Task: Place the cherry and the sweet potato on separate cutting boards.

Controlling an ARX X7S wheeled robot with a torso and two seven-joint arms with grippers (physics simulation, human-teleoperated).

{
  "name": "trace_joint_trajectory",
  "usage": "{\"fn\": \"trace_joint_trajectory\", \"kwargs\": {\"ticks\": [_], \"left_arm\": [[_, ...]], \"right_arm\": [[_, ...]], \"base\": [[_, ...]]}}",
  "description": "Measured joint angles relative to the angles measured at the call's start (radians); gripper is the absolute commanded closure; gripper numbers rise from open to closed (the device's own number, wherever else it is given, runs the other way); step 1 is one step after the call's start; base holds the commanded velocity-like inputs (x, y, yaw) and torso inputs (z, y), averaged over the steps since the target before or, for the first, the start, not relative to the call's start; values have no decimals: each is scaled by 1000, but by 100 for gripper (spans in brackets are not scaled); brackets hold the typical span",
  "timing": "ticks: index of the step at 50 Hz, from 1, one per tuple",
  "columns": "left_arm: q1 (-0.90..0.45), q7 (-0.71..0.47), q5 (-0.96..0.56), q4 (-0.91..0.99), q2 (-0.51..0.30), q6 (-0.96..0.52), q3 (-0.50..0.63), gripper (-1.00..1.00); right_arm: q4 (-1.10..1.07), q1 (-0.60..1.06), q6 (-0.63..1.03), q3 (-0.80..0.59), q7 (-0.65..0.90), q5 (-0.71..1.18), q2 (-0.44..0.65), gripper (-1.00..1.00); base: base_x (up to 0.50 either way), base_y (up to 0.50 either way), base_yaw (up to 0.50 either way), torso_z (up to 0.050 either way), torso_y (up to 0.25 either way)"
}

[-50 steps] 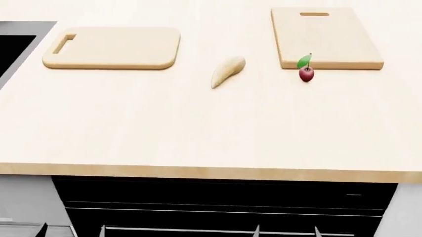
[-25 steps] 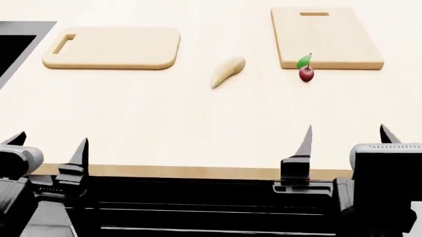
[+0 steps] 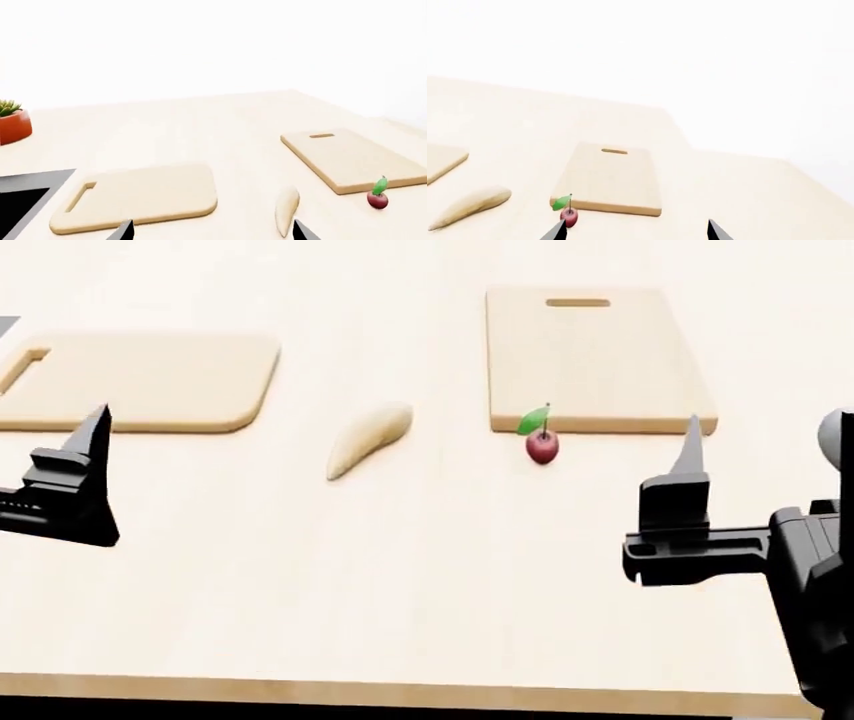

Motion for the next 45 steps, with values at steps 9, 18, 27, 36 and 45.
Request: {"fn": "trace_joint_trajectory", "kwargs": {"ticks": [9, 18, 27, 36, 45], "left_arm": [[-33, 3, -16, 12, -20, -45, -15, -100], [-49, 3, -28, 19, -28, -67, -22, -100], [-59, 1, -37, 22, -32, -77, -21, -100], [-53, 1, -45, 24, -33, -77, -22, -100], [-47, -1, -53, 30, -33, -79, -25, -100]], "right_arm": [[-16, 17, 50, 9, -6, 21, 9, -100], [-24, 25, 76, 16, 0, 44, 15, -100], [-28, 28, 89, 20, 15, 73, 24, -100], [-30, 26, 92, 29, 32, 108, 28, -100], [-7, 29, 95, 107, 321, 557, 148, -100]], "base": [[500, -29, 0, 0, 0], [500, -20, 0, 0, 0], [500, 0, 0, 0, 2], [361, 0, 0, 0, 1], [0, 0, 0, 0, 0]]}}
